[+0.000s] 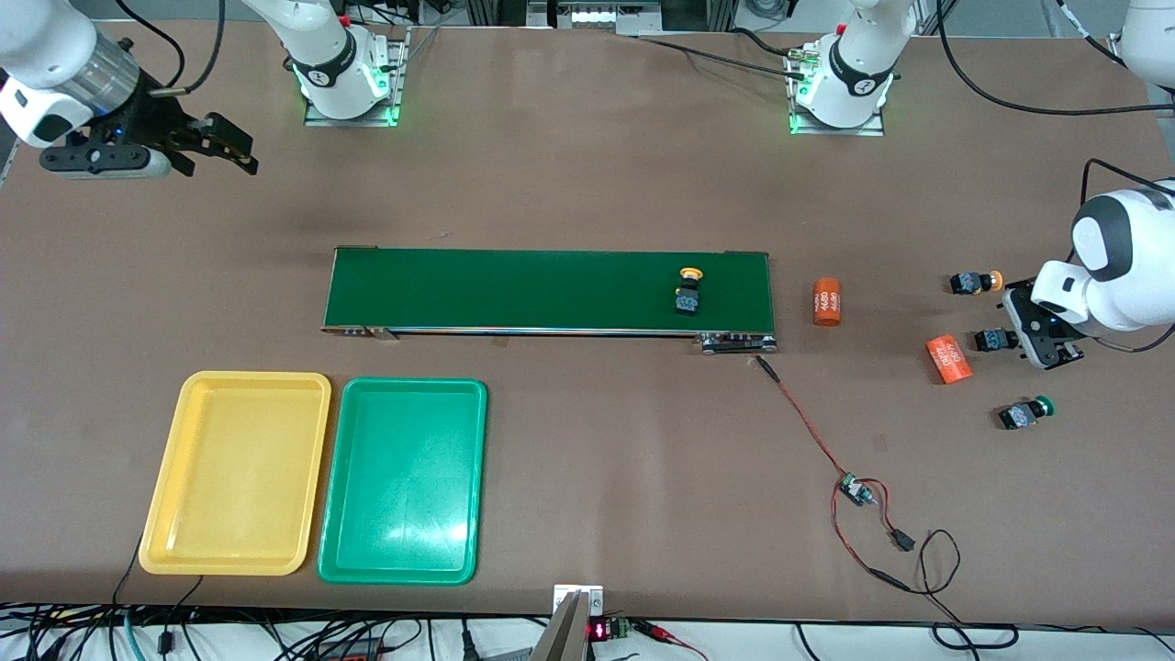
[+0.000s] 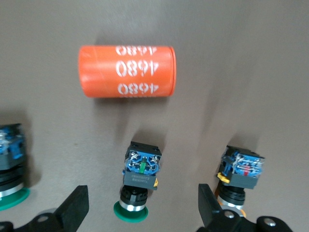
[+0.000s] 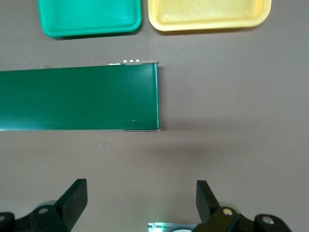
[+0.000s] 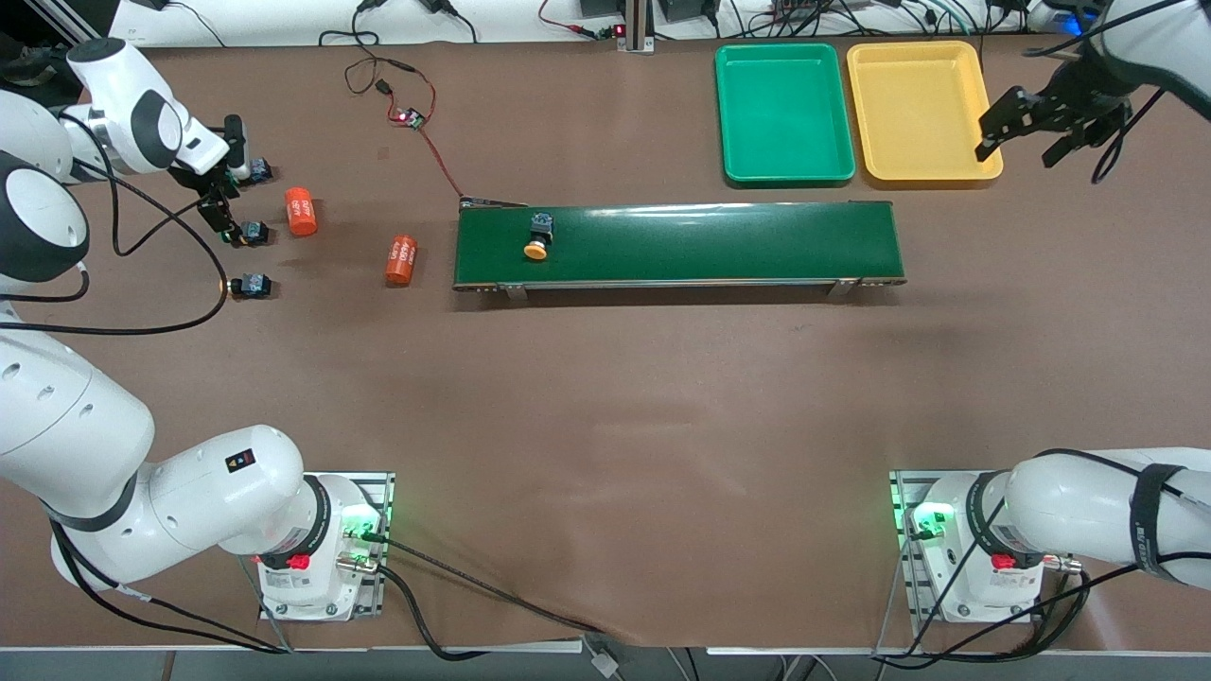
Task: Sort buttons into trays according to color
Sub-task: 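Grasp another button with the left gripper while the right gripper approaches the belt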
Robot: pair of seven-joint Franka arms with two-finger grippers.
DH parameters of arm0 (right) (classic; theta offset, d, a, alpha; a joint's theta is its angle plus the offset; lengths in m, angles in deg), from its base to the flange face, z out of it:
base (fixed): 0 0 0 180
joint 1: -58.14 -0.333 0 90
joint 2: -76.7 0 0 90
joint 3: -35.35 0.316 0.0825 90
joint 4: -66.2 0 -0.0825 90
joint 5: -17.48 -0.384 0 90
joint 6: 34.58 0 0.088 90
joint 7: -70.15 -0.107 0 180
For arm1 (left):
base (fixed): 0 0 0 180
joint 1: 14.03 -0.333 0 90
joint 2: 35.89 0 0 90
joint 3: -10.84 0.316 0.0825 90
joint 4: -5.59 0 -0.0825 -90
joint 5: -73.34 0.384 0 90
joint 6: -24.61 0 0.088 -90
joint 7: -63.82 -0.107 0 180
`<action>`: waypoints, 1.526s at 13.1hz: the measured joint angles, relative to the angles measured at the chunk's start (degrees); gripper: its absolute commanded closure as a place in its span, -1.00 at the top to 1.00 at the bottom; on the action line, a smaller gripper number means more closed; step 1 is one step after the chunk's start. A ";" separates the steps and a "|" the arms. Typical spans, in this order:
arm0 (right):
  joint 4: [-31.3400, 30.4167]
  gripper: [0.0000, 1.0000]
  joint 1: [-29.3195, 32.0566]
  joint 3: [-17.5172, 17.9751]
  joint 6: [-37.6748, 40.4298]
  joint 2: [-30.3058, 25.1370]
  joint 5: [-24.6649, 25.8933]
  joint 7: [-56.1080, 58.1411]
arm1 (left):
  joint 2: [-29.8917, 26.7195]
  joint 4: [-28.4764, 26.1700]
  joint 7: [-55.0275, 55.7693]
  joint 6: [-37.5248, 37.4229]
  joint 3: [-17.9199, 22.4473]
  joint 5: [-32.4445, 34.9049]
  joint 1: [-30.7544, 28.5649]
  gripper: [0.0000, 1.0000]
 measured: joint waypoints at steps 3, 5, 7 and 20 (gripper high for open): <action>-1.96 1.00 0.03 5.31 -3.57 0.00 0.17 -5.74 | 2.63 0.02 -1.40 2.15 -0.01 0.00 -0.89 1.00; -2.84 1.00 0.08 8.55 -5.24 0.16 2.14 -6.90 | 3.65 0.03 -1.52 2.73 -0.11 0.00 -0.92 1.00; -3.38 1.00 0.10 9.72 -6.37 0.53 2.91 -7.07 | 4.30 0.04 -1.52 2.81 -0.20 0.00 -0.93 1.00; -3.47 1.00 0.24 21.19 -24.57 15.64 5.35 -17.62 | 3.82 0.48 -2.66 6.09 -1.43 0.00 -1.80 -1.00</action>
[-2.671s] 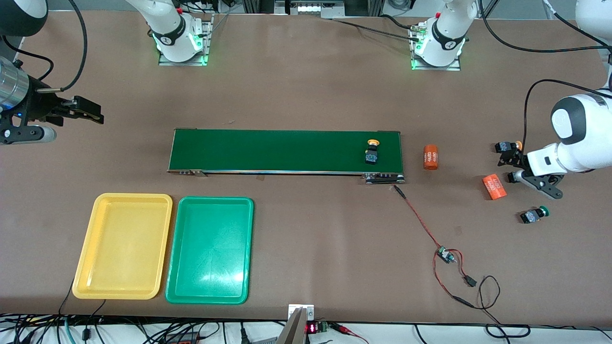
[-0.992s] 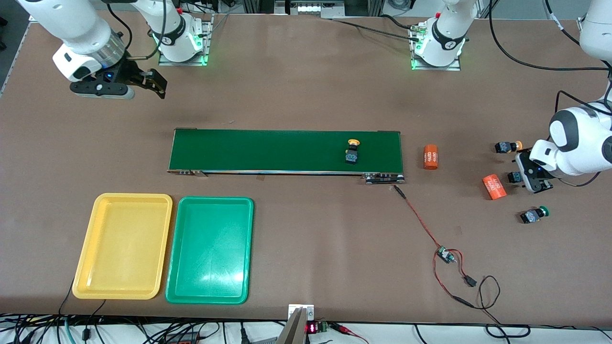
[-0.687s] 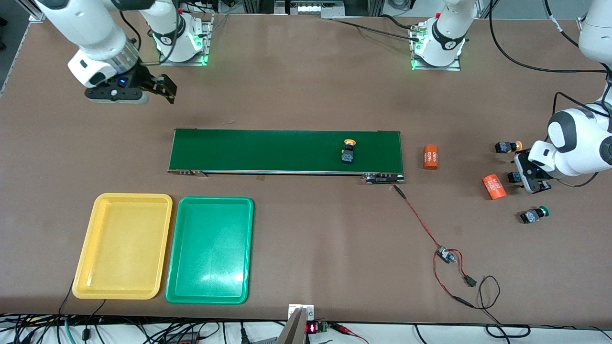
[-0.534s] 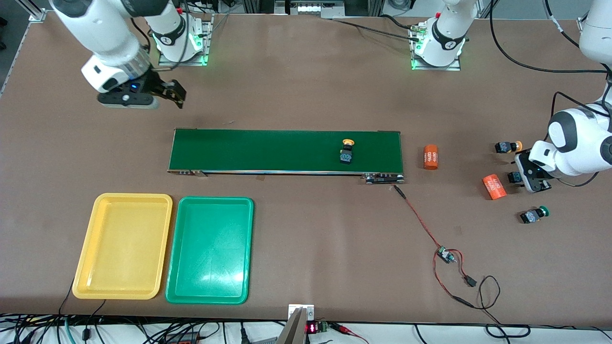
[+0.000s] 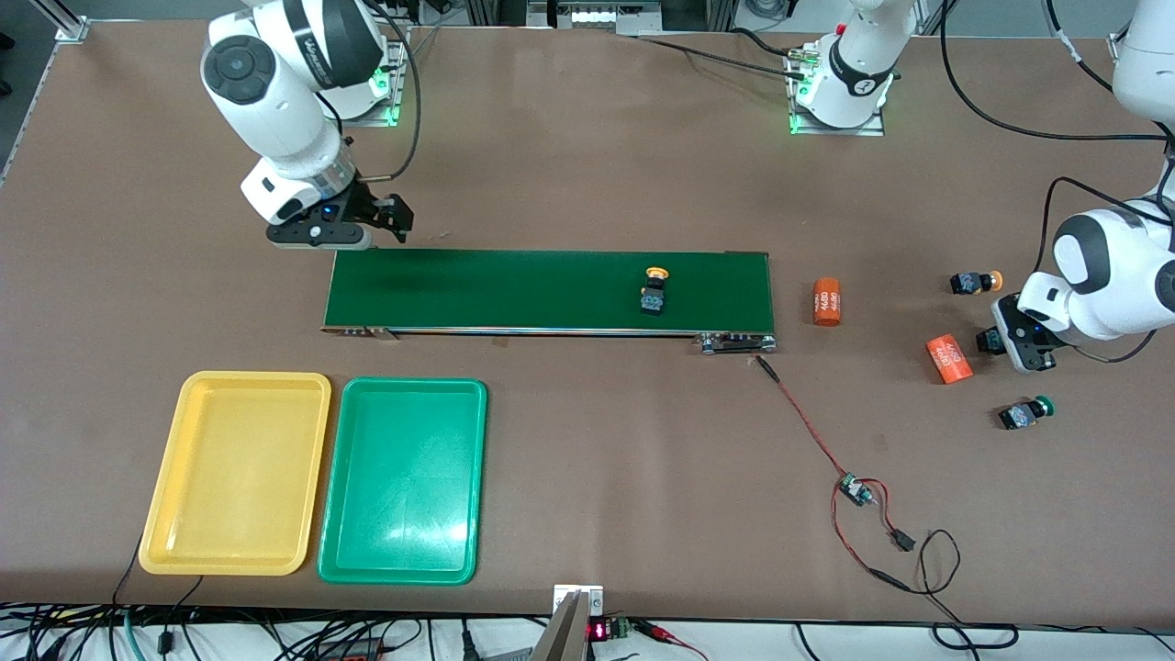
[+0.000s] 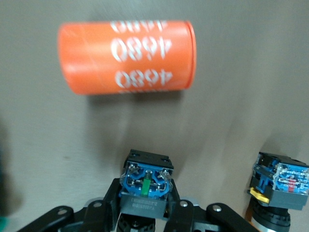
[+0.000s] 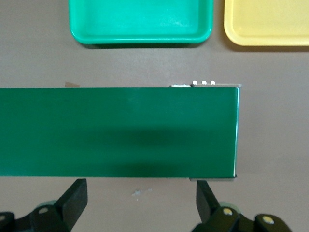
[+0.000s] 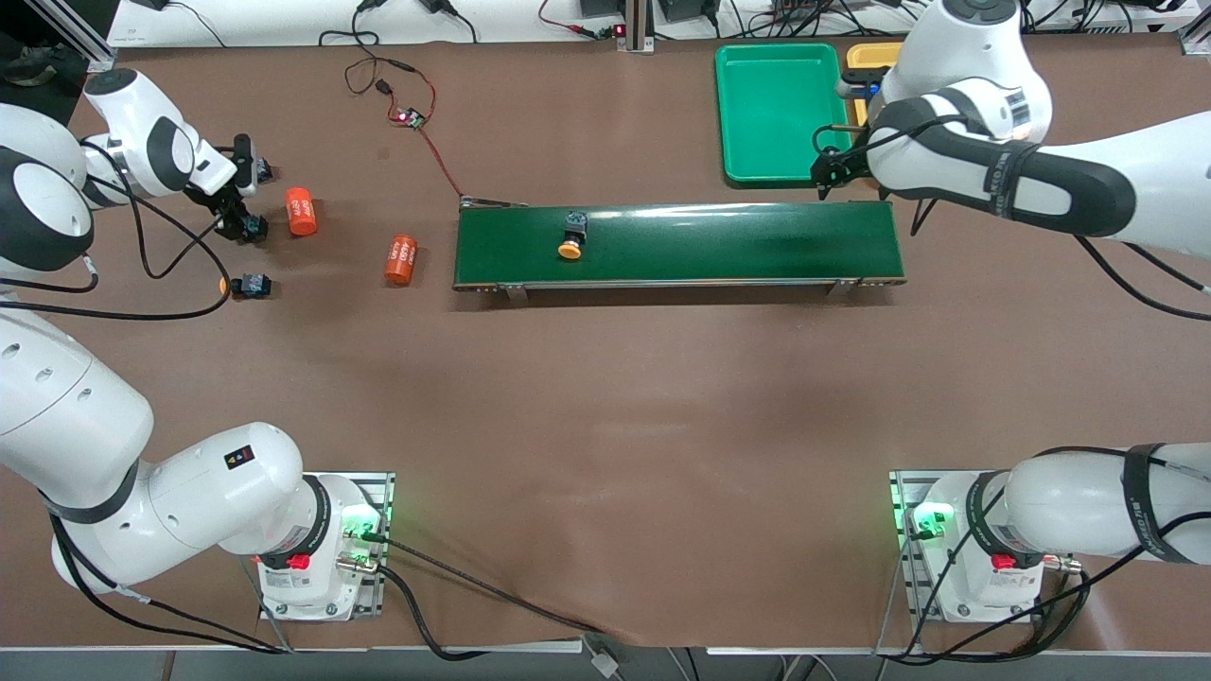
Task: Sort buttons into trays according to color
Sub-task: 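Grasp another button with the left gripper while the right gripper approaches the belt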
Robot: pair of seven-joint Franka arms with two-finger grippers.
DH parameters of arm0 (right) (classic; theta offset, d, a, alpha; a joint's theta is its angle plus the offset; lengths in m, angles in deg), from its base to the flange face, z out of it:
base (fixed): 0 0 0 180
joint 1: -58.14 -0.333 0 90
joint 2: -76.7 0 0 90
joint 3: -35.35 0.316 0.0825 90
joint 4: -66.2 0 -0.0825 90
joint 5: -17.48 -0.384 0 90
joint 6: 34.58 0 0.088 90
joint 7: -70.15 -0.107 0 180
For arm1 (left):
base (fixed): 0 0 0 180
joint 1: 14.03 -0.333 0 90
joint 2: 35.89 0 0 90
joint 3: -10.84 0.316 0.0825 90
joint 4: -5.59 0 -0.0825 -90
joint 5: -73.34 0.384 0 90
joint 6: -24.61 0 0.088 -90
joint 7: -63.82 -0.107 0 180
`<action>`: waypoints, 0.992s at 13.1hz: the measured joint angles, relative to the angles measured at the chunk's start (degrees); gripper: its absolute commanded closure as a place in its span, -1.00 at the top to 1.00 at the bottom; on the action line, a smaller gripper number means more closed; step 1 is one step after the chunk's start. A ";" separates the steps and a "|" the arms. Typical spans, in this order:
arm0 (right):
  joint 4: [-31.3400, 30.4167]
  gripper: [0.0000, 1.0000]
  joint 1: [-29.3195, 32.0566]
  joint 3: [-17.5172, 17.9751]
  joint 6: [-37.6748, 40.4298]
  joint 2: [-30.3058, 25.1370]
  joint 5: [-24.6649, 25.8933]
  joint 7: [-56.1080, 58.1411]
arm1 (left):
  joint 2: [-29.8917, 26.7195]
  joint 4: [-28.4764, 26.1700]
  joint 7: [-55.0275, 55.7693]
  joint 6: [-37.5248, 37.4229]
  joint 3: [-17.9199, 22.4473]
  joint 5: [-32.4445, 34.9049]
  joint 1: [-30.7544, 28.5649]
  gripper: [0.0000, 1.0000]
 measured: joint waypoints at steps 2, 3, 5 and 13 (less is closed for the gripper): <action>1.92 1.00 -0.03 0.99 0.05 1.55 1.87 -1.14 | -3.09 0.12 1.60 -2.41 -1.45 -0.03 0.27 -1.00; 2.59 1.00 -0.04 1.09 0.12 2.07 2.07 -1.19 | -5.05 0.21 4.31 -5.14 -2.29 -0.03 0.48 -1.00; 3.19 1.00 -0.02 1.08 0.15 2.65 2.42 -1.19 | -9.12 0.45 11.61 -11.93 -4.13 -0.03 1.53 -1.00; 3.41 1.00 0.01 1.08 0.16 3.14 3.31 -1.20 | -16.05 -0.44 43.32 -23.47 -8.05 -6.68 12.55 -1.00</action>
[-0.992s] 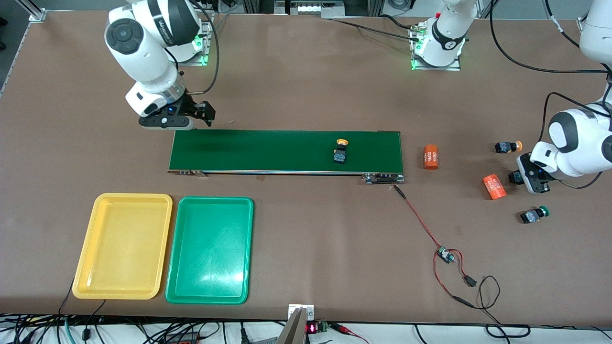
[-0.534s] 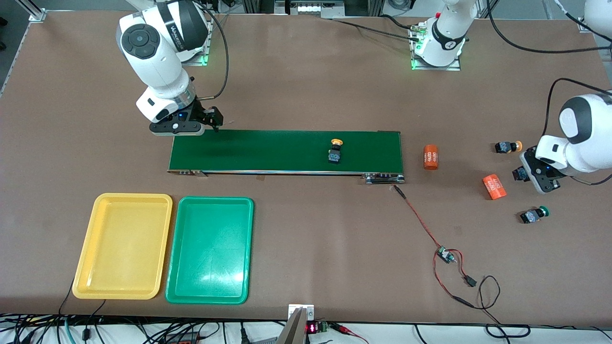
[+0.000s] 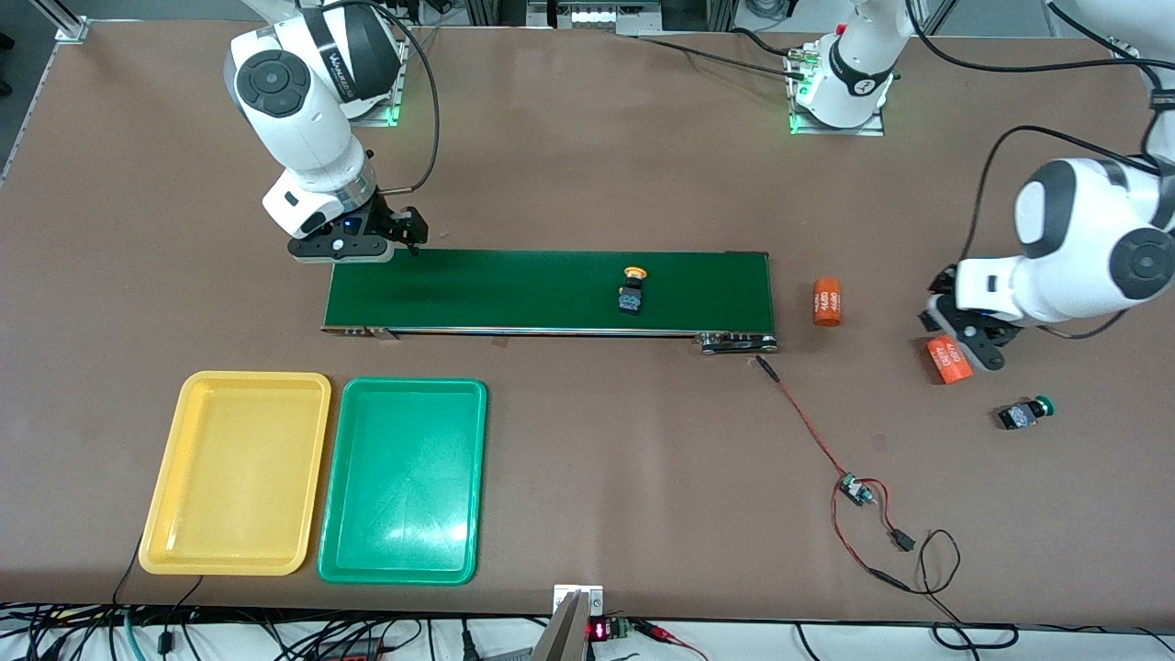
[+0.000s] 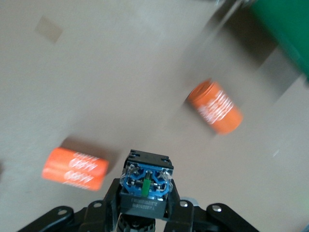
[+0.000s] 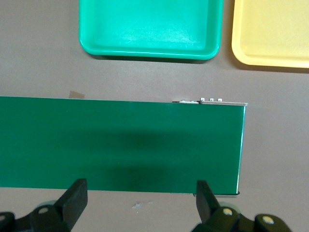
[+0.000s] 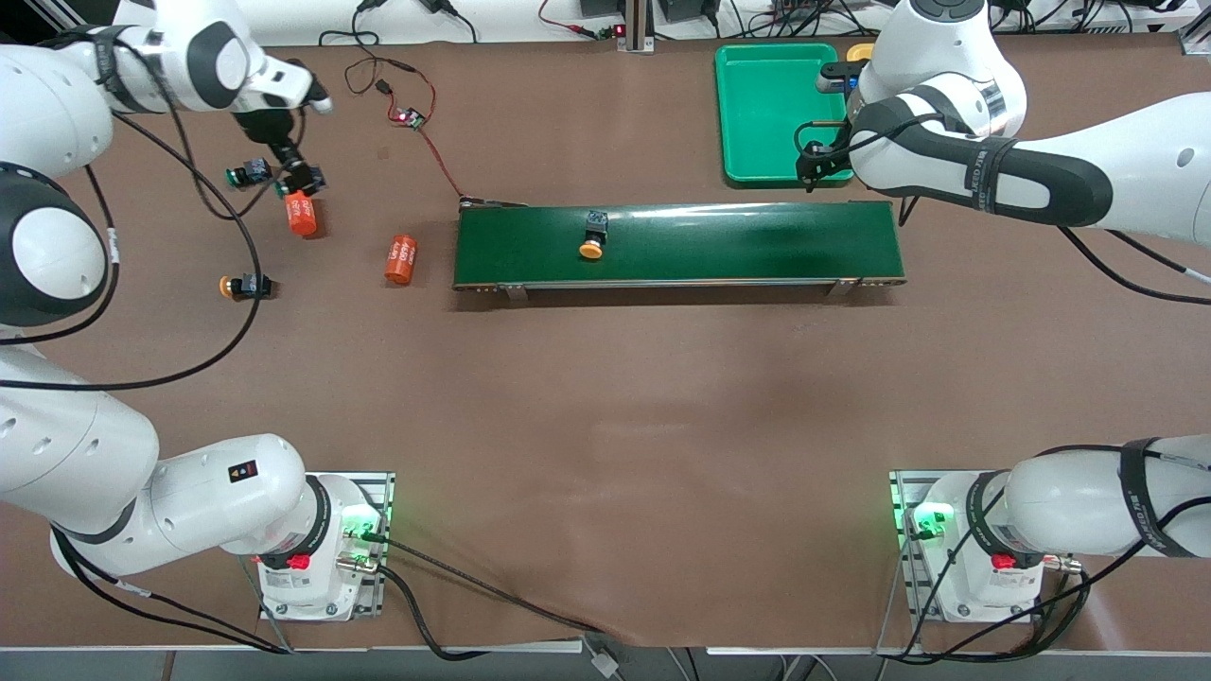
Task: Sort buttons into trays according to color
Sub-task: 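Grasp another button with the left gripper while the right gripper approaches the belt, then place the button on the belt while the right gripper lowers to the first button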
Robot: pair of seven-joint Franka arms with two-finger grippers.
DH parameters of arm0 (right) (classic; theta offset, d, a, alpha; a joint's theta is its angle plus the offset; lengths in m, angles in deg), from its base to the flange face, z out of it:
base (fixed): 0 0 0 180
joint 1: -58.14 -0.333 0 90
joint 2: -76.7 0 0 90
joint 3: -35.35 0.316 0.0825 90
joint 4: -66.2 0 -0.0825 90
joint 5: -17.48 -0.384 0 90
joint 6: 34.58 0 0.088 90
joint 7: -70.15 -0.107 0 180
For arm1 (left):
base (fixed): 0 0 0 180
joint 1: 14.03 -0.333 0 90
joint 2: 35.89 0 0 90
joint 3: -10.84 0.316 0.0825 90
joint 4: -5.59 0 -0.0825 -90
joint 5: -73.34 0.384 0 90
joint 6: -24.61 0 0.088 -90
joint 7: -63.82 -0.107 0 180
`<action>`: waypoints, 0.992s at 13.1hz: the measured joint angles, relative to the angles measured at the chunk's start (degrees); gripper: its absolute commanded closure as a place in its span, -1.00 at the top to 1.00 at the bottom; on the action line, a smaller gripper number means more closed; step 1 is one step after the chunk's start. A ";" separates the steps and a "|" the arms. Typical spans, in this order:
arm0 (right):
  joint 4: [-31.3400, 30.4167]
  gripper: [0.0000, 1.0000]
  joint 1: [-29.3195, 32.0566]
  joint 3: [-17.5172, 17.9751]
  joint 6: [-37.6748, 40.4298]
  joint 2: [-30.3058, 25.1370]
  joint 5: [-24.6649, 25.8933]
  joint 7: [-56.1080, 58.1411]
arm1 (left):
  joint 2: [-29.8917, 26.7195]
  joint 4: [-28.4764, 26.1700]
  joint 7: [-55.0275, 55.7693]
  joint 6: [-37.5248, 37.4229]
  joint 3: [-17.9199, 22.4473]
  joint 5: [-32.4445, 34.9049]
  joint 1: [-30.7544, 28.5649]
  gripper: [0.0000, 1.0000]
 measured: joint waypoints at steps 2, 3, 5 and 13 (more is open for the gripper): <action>0.29 1.00 0.01 0.00 0.00 0.00 0.00 0.00 | -1.90 -1.13 8.37 -0.46 -0.19 -3.25 4.09 -1.00; 0.38 1.00 0.01 0.00 0.00 0.01 0.00 0.00 | -2.77 -1.77 12.77 -0.52 -0.27 -4.89 6.26 -1.00; 0.55 1.00 0.03 -0.01 0.01 0.02 0.11 0.00 | -4.25 -2.53 22.68 -0.53 -0.43 -7.19 11.02 -1.00; 1.12 1.00 0.27 -0.04 0.02 0.09 0.90 -0.09 | -2.91 -4.51 56.07 5.03 -1.36 -8.59 24.19 -1.00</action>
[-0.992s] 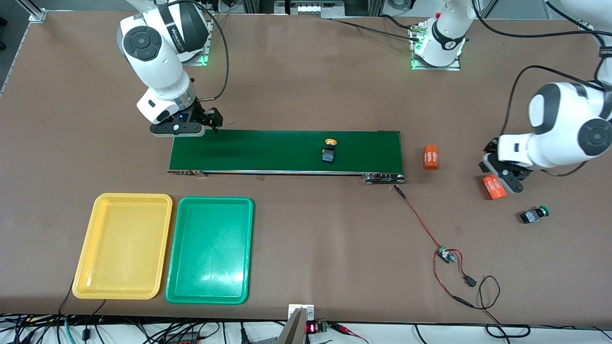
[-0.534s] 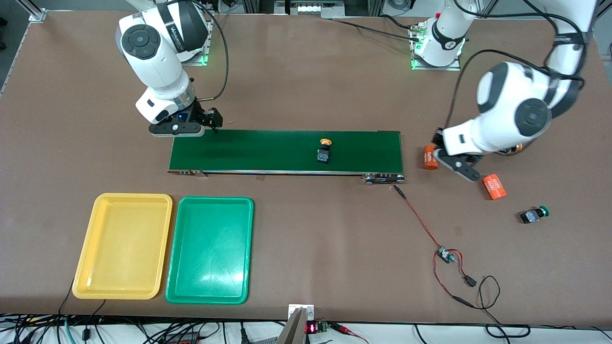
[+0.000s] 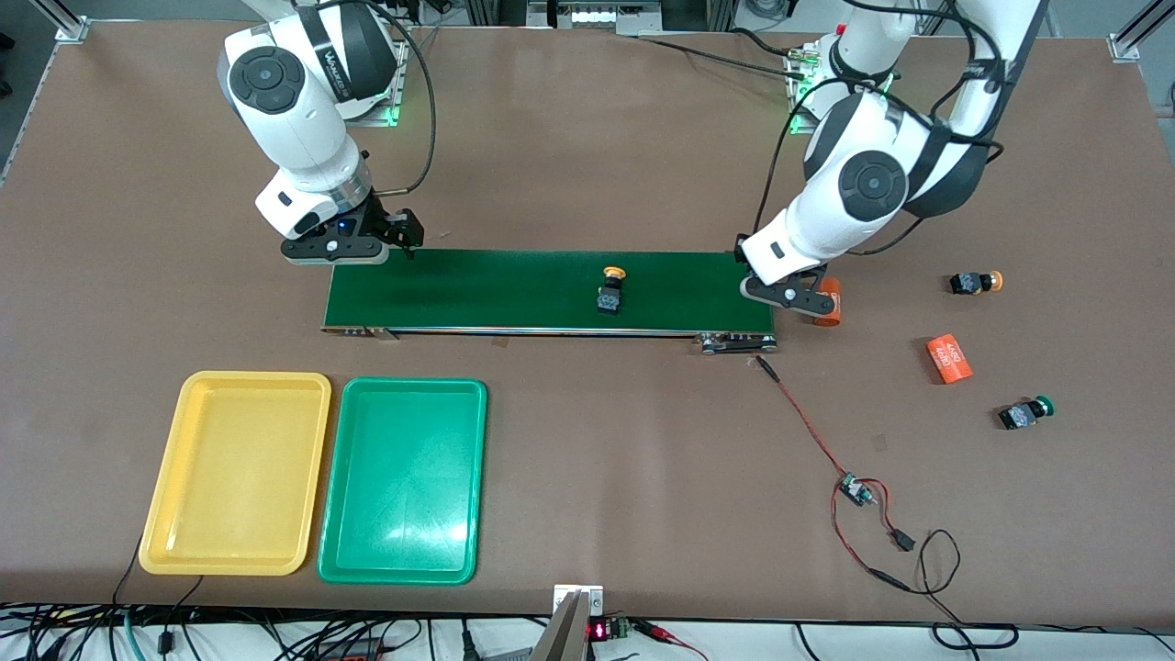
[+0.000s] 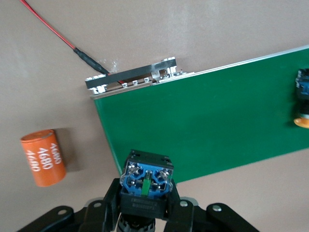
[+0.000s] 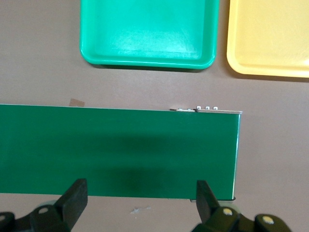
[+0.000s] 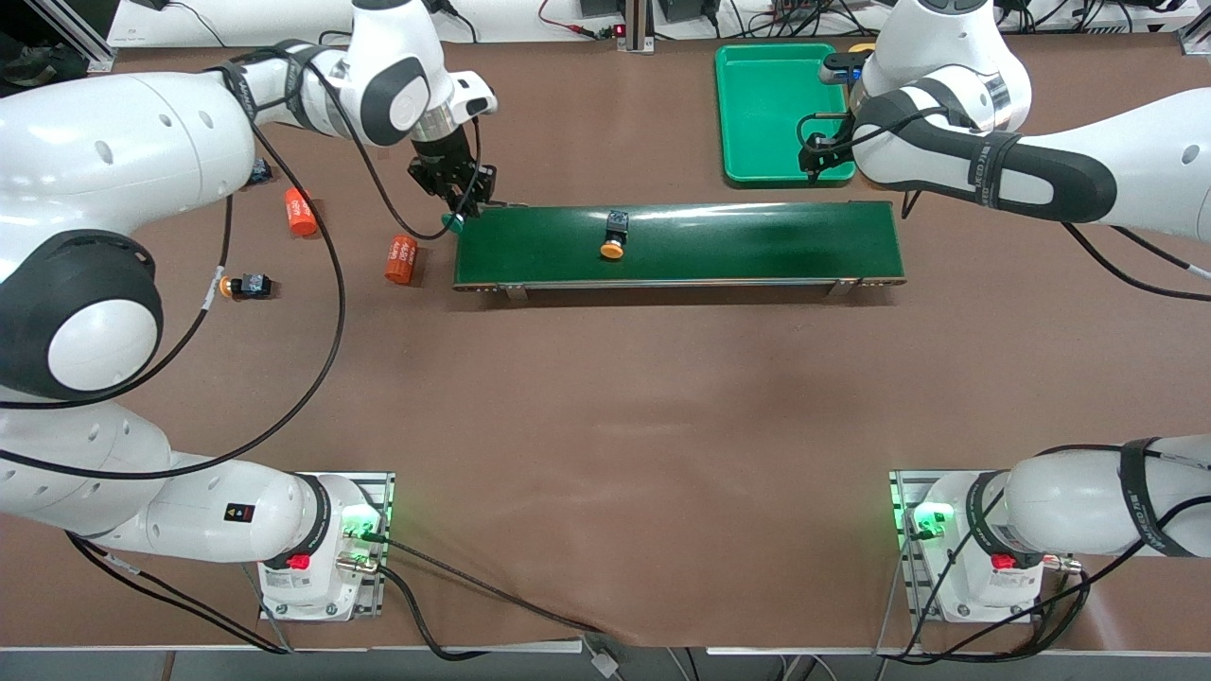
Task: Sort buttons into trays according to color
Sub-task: 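Place the button on the belt while the right gripper lowers to the first button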
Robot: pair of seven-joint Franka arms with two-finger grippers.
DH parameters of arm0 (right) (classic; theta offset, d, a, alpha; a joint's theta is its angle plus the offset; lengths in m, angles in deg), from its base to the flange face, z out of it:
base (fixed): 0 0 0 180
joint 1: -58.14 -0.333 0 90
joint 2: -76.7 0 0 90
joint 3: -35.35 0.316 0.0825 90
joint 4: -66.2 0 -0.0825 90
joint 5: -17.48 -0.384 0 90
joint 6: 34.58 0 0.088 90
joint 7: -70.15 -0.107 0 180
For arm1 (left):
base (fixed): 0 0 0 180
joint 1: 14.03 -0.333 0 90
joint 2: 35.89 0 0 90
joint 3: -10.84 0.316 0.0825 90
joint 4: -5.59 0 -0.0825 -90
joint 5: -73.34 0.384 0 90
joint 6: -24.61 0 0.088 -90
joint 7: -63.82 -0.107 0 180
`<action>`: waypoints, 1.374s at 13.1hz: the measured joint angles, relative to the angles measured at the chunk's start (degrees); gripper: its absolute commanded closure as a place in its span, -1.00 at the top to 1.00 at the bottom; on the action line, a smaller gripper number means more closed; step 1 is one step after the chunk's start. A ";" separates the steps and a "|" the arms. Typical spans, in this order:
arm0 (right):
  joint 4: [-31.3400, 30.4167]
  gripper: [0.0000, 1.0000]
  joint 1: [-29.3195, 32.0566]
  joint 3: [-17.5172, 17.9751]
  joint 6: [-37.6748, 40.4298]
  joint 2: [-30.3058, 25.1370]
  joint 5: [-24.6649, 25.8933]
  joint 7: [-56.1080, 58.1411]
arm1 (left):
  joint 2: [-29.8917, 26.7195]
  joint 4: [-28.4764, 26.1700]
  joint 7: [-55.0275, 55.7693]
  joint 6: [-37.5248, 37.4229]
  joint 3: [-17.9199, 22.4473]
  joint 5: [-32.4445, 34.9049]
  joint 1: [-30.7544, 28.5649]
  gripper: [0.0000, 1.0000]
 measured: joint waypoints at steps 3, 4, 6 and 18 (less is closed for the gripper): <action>1.57 1.00 -1.37 0.22 -0.02 2.06 0.00 -2.07 | 3.50 -0.12 4.10 2.61 0.06 0.00 0.08 -1.00; 2.63 1.00 -2.39 0.29 -0.02 3.25 0.18 -3.62 | 4.74 -0.14 4.65 4.01 0.05 0.00 0.21 -1.00; 4.42 1.00 -3.96 0.41 -0.02 5.49 1.53 -6.32 | 7.18 -0.17 5.17 6.90 0.06 0.00 0.30 -1.00; 14.27 1.00 -14.18 -2.27 -0.02 17.69 3.71 -14.83 | 9.68 -0.12 5.45 11.37 0.14 0.00 0.31 1.00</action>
